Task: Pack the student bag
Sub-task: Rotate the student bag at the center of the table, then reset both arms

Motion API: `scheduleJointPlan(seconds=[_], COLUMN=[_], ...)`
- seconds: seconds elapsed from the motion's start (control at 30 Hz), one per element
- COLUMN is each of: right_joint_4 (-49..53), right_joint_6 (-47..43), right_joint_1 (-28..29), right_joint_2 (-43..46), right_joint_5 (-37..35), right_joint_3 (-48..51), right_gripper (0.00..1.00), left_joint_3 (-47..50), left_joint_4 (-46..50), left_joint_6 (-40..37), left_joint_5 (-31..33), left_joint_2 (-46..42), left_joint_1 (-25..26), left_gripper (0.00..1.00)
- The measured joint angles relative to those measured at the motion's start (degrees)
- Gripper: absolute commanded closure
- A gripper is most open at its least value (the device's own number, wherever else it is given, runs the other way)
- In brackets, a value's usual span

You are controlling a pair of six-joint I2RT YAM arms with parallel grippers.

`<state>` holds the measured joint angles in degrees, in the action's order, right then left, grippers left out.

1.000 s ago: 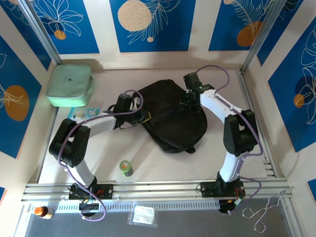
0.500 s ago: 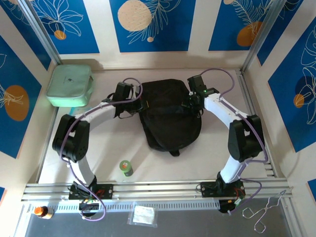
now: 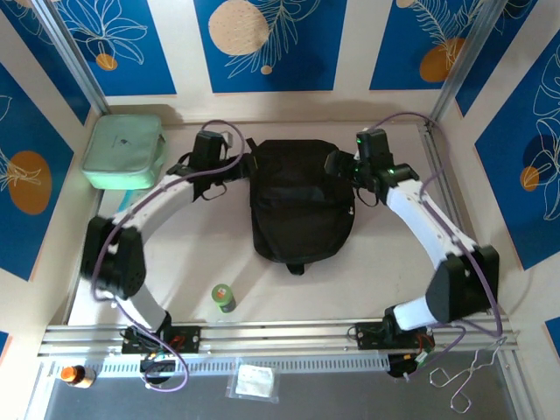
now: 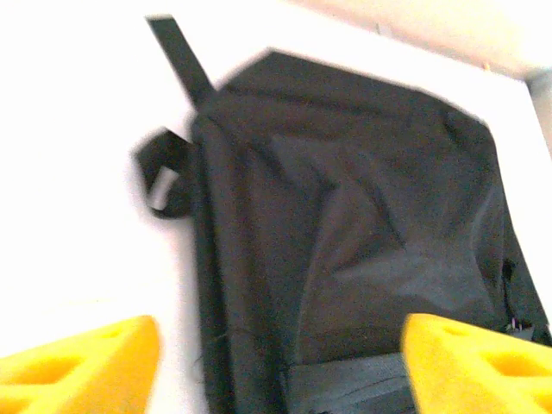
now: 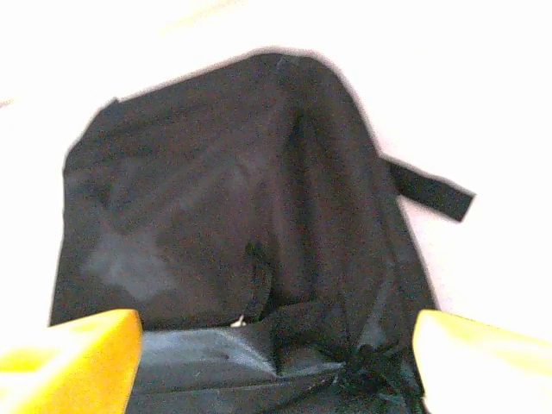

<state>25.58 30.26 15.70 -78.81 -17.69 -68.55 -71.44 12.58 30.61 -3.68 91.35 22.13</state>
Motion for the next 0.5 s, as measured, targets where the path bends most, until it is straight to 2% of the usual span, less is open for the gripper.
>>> scheduleJointPlan(seconds=[0.07,0.1,0.23,0.43,0.5], right_joint_4=[-2.6,-4.2,-9.3,-18.6,-22.5], right_joint_6=[-1.5,-2.0,-3.0,-4.4,-5.4], right_joint_1=[-0.9,-1.4,-4.3,-8.6,-8.7], right_joint_2=[5.5,8.3,16.0,18.7,18.9], right_joint_5=[-3.2,-5.0,-11.4,-17.9,-19.4], right_joint_3=[3.6,5.9,15.0,29.9,35.5], right_gripper=[0.01,0.01,0.01,0.01,0.01], left_joint_3=[3.6,5.9,16.9,35.7,41.5], left_joint_4=[0.4,0.2,-3.3,-8.9,-10.9], left_joint_6=[-2.1,-3.3,-6.7,-7.6,-8.3], left_joint_5=[5.9,9.6,23.2,42.7,47.2], left_joint_2=[-7.0,-11.0,-23.5,-32.1,-34.3], left_joint_1=[0.0,-0.1,-0.7,-2.3,-2.8], left_gripper=[0.02,0.0,0.0,0.0,0.0])
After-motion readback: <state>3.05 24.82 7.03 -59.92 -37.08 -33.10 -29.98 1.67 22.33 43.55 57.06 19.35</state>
